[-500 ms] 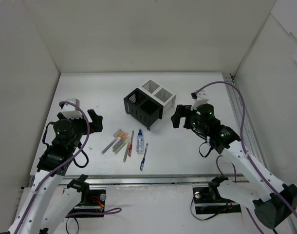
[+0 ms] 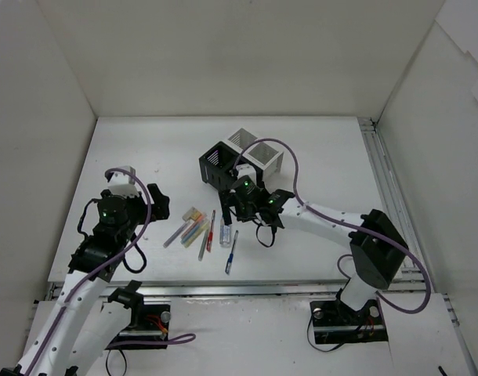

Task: Sort the stationery into containers
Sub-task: Pick up the stationery from the center of the board.

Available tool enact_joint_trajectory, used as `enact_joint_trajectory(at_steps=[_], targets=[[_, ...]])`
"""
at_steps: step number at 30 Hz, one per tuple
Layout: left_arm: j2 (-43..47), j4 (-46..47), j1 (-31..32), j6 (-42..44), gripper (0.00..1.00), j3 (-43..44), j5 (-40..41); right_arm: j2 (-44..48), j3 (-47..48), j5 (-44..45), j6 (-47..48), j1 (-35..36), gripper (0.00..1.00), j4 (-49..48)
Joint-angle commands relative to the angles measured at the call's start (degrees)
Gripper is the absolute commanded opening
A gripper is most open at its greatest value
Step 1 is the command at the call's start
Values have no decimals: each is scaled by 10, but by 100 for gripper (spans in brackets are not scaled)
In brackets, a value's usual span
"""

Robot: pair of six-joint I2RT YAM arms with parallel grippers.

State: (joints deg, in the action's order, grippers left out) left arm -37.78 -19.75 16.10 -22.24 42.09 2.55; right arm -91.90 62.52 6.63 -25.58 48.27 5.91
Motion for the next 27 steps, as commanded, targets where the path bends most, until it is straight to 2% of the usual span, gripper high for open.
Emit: enact_joint_trajectory(at_steps=[1, 5, 7, 12, 16, 23, 27], targets=[[7, 19, 3, -20, 100, 1, 10, -26, 52, 91, -75, 27, 91, -25], [15, 10, 3, -26, 100, 2, 16, -71, 80, 123, -85, 59, 85, -24], [17, 7, 3, -32, 100, 2, 19, -104, 97, 149, -95, 71, 80, -13], [31, -16, 3, -41, 100, 5, 46, -164, 120, 143, -116, 72, 65, -7], [50, -21, 3, -44, 100, 0, 52, -191, 154, 144, -125, 72, 62, 19], [62, -25, 3, -47, 100, -1, 68, -207, 167, 132, -147, 72, 48, 54], [60, -28, 3, -51, 100, 0, 85, -224, 175, 117, -162, 68, 46, 88]])
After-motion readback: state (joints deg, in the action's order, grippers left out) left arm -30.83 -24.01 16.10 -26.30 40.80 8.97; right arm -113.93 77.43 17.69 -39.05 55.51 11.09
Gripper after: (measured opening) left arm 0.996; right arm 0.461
